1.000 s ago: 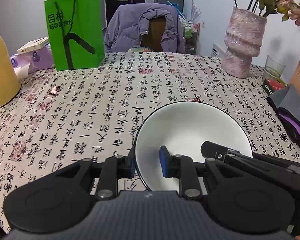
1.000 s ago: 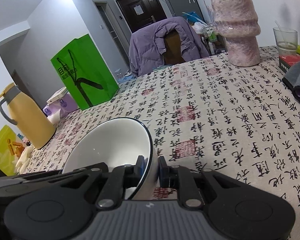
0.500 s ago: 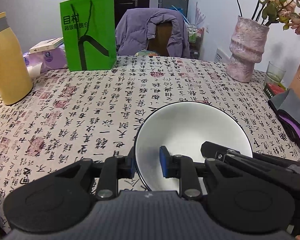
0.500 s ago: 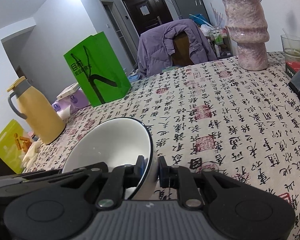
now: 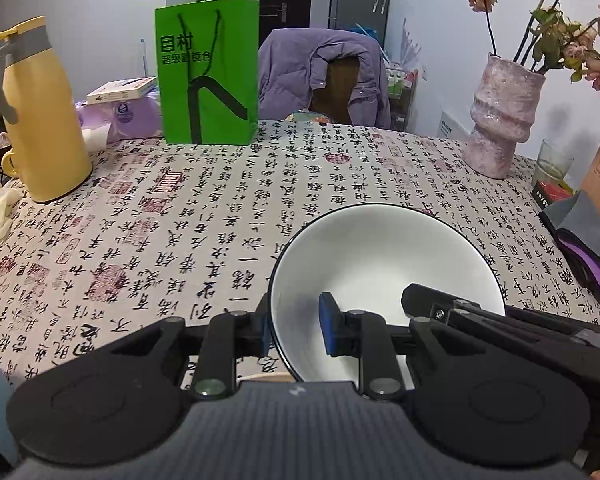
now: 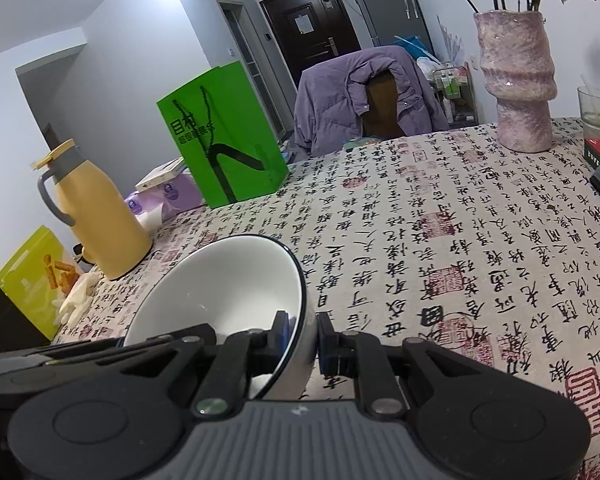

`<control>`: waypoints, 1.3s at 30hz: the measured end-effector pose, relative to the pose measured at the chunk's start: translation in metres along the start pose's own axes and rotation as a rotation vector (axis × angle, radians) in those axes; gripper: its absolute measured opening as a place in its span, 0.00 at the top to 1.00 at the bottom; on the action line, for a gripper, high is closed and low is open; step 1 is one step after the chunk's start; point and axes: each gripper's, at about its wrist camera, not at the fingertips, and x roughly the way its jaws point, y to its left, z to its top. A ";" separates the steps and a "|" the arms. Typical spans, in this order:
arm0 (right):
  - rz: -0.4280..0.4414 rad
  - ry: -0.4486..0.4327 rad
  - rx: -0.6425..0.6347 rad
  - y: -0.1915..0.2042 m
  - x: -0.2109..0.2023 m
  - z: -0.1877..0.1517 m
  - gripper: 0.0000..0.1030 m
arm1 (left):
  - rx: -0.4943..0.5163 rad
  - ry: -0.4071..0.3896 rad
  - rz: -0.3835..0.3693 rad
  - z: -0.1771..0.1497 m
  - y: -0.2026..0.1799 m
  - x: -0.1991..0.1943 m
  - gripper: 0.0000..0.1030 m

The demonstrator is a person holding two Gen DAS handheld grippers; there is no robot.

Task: Organize plates and bowls
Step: 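Carry the white bowl with both grippers over the nested blue bowl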

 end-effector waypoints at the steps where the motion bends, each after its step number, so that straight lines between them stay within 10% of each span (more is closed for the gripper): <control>1: 0.000 0.000 -0.003 0.003 0.000 -0.001 0.86 | -0.002 -0.001 0.000 0.000 0.002 -0.001 0.78; 39: 0.022 -0.016 -0.091 0.094 -0.017 -0.026 0.86 | -0.078 -0.055 0.014 -0.022 0.082 -0.053 0.78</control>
